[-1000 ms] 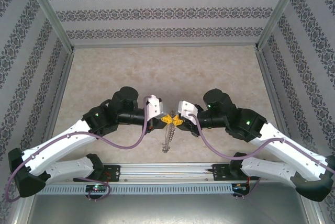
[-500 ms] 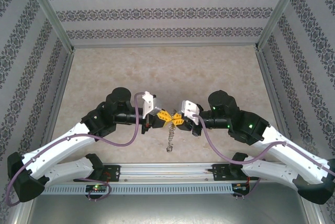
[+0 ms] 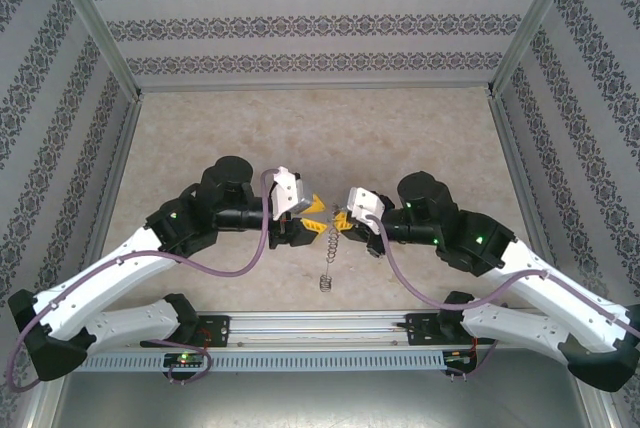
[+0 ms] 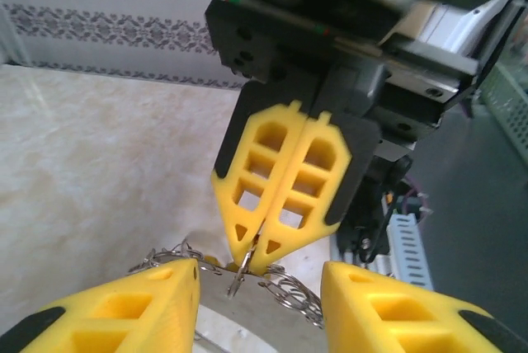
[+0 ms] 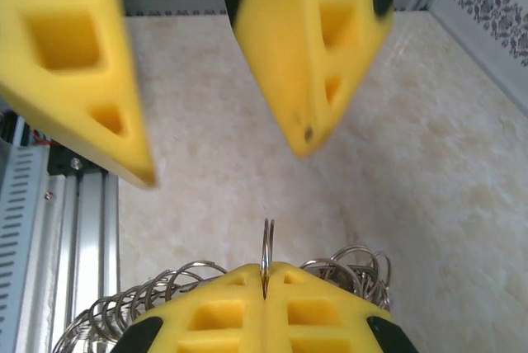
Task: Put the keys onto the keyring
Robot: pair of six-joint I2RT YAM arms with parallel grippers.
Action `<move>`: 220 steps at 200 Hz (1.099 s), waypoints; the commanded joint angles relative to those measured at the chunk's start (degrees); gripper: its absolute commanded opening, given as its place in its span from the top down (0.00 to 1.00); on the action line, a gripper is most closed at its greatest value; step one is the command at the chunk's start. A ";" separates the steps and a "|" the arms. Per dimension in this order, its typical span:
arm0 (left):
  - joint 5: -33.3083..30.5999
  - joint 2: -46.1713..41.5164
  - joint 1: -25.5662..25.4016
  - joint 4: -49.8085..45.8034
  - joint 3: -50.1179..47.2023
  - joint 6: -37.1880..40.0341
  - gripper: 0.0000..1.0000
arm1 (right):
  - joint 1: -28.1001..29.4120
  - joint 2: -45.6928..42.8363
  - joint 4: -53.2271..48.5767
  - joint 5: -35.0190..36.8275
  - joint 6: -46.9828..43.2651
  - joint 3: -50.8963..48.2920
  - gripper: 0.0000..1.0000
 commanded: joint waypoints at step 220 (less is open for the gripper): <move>-3.87 8.21 -5.17 -12.40 6.66 10.49 0.96 | -0.49 4.04 -5.69 -7.90 -2.17 6.14 1.00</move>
